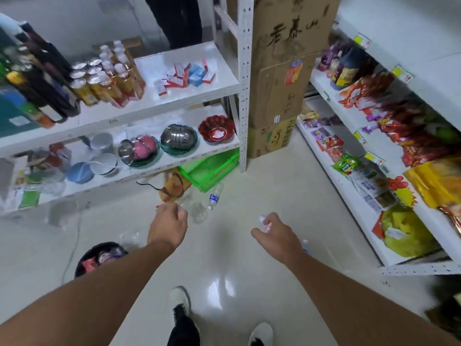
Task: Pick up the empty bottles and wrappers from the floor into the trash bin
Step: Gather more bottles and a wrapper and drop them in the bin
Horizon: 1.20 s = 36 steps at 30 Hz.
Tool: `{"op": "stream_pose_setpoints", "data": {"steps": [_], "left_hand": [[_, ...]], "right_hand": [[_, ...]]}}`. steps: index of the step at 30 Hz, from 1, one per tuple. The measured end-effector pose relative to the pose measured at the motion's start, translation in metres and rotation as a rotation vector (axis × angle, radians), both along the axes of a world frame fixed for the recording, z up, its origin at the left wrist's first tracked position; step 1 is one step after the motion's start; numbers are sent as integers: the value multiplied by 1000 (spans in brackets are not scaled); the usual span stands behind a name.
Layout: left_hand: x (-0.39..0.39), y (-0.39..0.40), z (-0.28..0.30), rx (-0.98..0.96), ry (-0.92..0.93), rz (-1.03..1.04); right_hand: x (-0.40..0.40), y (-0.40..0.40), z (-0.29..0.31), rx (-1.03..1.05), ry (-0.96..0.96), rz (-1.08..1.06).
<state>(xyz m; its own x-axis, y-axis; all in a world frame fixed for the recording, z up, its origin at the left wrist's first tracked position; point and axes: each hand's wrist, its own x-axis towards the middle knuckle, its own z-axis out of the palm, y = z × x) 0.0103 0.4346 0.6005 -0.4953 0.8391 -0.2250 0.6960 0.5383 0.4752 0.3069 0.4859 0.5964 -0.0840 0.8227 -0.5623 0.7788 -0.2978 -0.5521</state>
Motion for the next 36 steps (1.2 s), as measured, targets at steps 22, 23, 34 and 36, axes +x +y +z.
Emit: {"op": "stream_pose_setpoints", "data": {"steps": [22,23,34,36], "left_hand": [[-244,-305,58,-16,-126,509],[-255,-318,56,-17,-136,533],[-341,-399,31,39,-315,770],[-352,-402,28,43,-331,799]], "right_hand": [[-312,-166,57,-39,53,618],[-325,-174,56,-46,45,640],[-459,-210,39,-81,31,701],[-477,-212,32,-53,28,724]]}}
